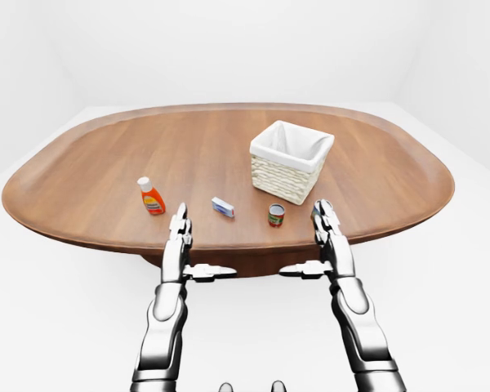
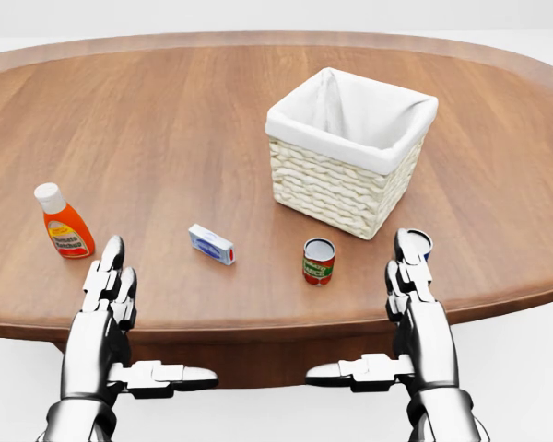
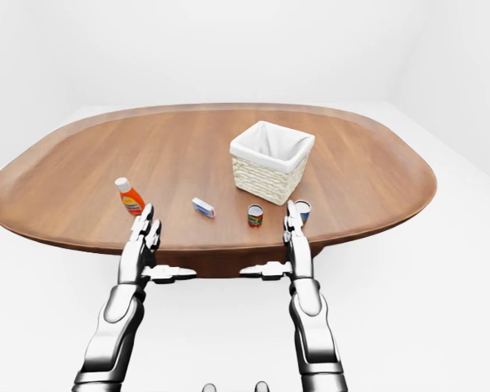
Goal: Pick up the ketchup, and put it in the basket.
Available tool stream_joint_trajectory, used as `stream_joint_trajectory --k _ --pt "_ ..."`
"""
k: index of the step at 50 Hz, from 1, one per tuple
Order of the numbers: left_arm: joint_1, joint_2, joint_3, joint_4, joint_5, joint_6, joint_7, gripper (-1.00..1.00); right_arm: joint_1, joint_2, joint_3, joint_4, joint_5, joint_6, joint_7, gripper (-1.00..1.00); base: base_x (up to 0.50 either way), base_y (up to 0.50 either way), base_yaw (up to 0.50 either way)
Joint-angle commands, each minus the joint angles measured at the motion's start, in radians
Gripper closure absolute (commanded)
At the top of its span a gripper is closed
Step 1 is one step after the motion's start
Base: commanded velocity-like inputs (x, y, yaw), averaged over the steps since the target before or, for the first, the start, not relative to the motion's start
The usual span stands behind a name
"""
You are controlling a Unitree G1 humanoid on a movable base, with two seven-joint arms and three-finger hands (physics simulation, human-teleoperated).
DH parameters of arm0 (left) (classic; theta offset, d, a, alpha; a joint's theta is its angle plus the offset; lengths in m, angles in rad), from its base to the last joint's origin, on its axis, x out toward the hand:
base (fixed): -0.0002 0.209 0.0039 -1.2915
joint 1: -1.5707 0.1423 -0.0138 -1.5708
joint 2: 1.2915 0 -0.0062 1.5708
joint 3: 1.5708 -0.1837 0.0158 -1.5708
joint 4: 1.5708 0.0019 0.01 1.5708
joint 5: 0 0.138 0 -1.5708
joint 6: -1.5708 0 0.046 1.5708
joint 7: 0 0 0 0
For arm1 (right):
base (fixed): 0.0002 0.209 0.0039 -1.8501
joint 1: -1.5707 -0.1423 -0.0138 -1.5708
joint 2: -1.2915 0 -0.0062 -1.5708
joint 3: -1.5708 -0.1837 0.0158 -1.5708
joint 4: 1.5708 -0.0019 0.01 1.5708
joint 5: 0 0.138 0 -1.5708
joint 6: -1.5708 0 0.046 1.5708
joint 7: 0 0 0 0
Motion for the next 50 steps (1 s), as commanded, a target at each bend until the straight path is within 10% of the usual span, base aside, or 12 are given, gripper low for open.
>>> stream_joint_trajectory --k 1,15,19,31,50 --pt "0.000 0.012 0.024 0.005 -0.011 -0.005 -0.024 -1.00 0.003 -0.010 -0.019 -0.005 0.011 0.003 0.028 -1.00 0.00 0.00 0.00" --pt "0.007 0.011 0.022 -0.020 -0.011 0.009 -0.025 -1.00 0.010 -0.009 -0.016 -0.022 0.007 0.013 0.028 -1.00 0.00 0.00 0.00" --pt "0.088 0.011 0.008 -0.254 0.001 0.087 -0.032 -1.00 0.074 -0.006 0.022 -0.222 -0.055 0.087 0.014 -1.00 0.00 0.00 0.00" --pt "0.248 -0.023 0.127 -0.962 -0.080 0.087 -0.097 -1.00 0.224 -0.002 0.058 -0.794 -0.100 0.087 0.042 -1.00 0.00 0.00 0.00" --pt "0.216 -0.051 0.211 -1.009 -0.116 0.087 -0.115 -1.00 0.239 0.004 0.050 -0.926 -0.111 0.087 0.031 -1.00 0.00 0.00 0.00"
